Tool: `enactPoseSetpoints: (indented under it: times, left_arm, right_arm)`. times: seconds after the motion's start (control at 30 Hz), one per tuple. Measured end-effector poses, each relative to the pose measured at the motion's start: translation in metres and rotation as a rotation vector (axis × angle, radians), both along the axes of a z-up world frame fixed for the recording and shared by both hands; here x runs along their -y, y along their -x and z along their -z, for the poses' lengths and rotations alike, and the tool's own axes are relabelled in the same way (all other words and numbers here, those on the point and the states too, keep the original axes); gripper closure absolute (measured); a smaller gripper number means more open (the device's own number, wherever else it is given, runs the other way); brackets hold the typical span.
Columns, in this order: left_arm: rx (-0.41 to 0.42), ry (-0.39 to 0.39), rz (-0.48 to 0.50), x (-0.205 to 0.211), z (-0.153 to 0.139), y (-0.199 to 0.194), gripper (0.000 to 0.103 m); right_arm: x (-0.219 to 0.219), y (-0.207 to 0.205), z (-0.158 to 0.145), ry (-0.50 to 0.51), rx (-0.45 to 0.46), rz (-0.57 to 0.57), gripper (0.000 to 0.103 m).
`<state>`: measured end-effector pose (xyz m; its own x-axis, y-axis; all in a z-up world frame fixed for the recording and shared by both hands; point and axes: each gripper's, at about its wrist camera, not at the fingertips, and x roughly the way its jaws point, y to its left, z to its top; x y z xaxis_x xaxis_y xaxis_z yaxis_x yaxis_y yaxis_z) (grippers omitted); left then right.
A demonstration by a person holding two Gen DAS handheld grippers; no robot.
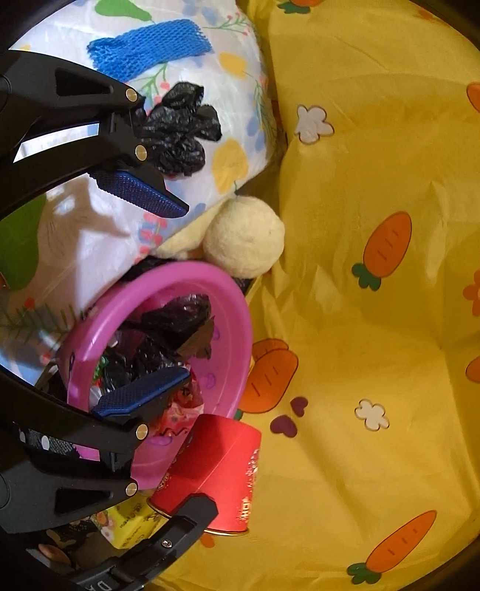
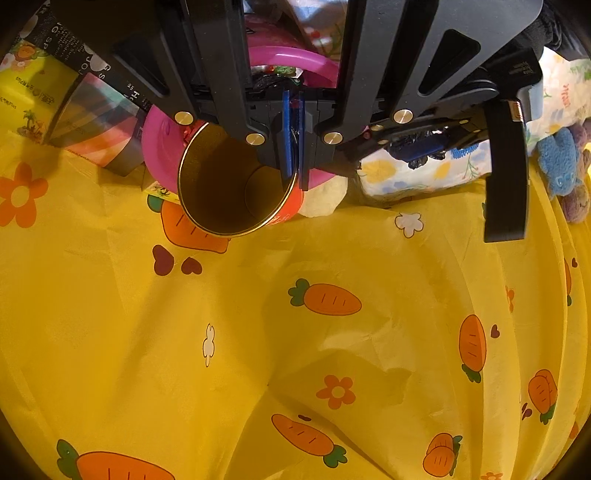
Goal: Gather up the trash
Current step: 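Carry the black bag and red cup over the pink bucket and open both tools, then withdraw both open tools from the bucket toward the remaining black bag and blue sponge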
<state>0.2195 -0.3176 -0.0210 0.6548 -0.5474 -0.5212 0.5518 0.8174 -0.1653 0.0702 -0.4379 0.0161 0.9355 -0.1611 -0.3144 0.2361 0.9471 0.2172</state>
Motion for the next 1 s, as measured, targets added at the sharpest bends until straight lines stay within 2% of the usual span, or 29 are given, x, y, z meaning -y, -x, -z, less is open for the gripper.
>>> enactPoseSetpoints:
  times: [0.2,0.23,0.27,0.3,0.33,0.37,0.67,1.0]
  left_arm:
    - [0.036,0.044,-0.104,-0.040,-0.009,0.005,0.015]
    - [0.044,0.047,-0.112,-0.045,-0.011,0.006,0.015]
    - [0.047,0.049,-0.118,-0.049,-0.013,0.008,0.015]
    - [0.048,0.048,-0.123,-0.053,-0.015,0.009,0.015]
    - [0.050,0.048,-0.129,-0.057,-0.016,0.010,0.014]
    - [0.052,0.049,-0.135,-0.060,-0.017,0.012,0.014]
    - [0.081,0.055,-0.192,-0.090,-0.025,0.025,0.011]
    - [0.101,0.023,-0.257,-0.125,-0.024,0.039,0.009]
  right_arm:
    - [0.005,-0.020,0.009,-0.051,-0.026,-0.029,0.099]
    - [0.007,-0.024,0.013,-0.063,-0.054,-0.021,0.095]
    - [0.009,-0.027,0.015,-0.073,-0.083,-0.009,0.077]
    - [0.011,-0.028,0.019,-0.087,-0.097,0.001,0.066]
    - [0.011,-0.026,0.020,-0.095,-0.100,0.009,0.049]
    - [0.011,-0.023,0.021,-0.099,-0.098,0.012,0.046]
    - [0.008,0.013,0.012,-0.053,-0.073,0.077,0.039]
    - [-0.038,0.021,0.004,0.020,-0.050,0.012,0.026]
